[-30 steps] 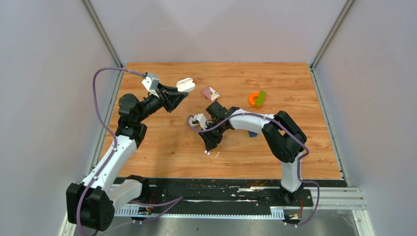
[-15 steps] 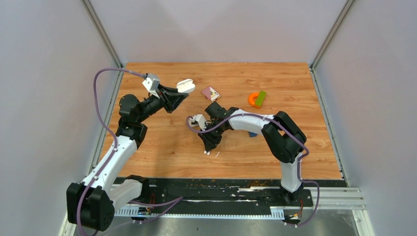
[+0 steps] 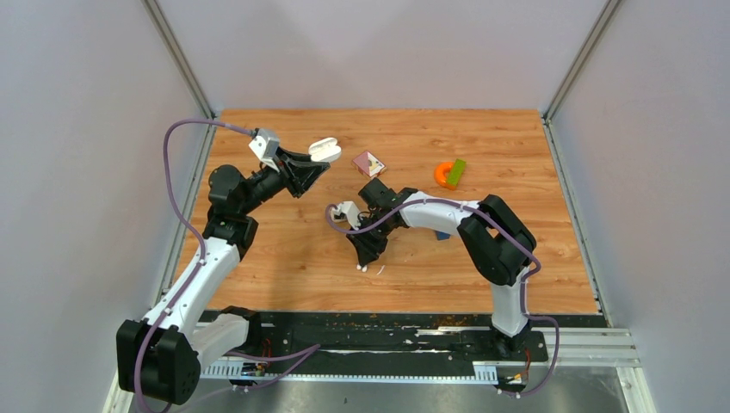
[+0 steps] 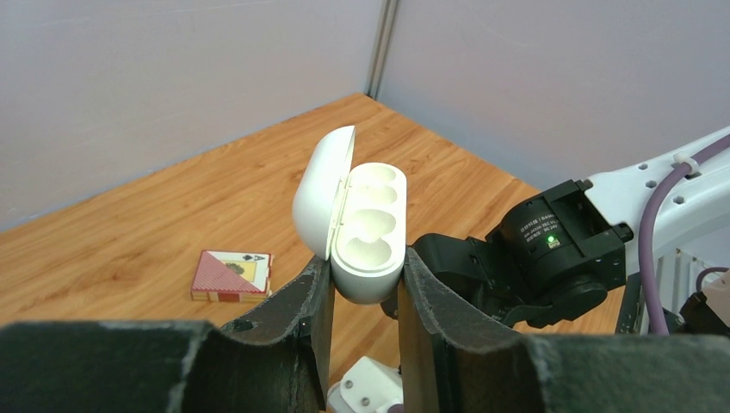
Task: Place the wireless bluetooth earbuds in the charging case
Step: Pick up the earbud from the center of the board.
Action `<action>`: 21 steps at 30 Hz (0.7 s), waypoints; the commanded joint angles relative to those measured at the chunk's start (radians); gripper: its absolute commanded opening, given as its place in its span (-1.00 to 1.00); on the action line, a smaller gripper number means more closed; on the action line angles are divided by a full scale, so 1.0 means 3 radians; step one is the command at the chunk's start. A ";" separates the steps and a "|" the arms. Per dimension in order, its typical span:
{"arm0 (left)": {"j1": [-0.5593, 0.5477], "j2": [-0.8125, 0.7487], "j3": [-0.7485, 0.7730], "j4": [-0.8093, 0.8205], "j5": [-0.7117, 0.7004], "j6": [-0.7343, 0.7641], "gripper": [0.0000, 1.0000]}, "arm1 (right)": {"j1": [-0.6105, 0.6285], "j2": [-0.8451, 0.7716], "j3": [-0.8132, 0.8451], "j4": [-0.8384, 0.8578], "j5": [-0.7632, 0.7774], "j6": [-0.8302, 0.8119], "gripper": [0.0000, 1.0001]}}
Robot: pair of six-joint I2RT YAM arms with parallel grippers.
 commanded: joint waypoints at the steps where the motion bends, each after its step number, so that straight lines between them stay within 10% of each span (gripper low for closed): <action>1: 0.0024 -0.0067 -0.0014 0.0048 -0.0029 0.0061 -1.00 | 0.0038 -0.0013 0.0072 0.0033 -0.0103 -0.0036 -0.54; 7: 0.0024 -0.0078 -0.0007 -0.0004 -0.0013 0.0077 -1.00 | 0.0034 -0.0163 0.0127 -0.0020 -0.0163 -0.0168 -1.00; 21: 0.0024 0.0030 0.0030 -0.0013 -0.0014 0.0102 -1.00 | -0.0062 -0.0713 0.0005 -0.0172 0.0109 -0.0480 -0.89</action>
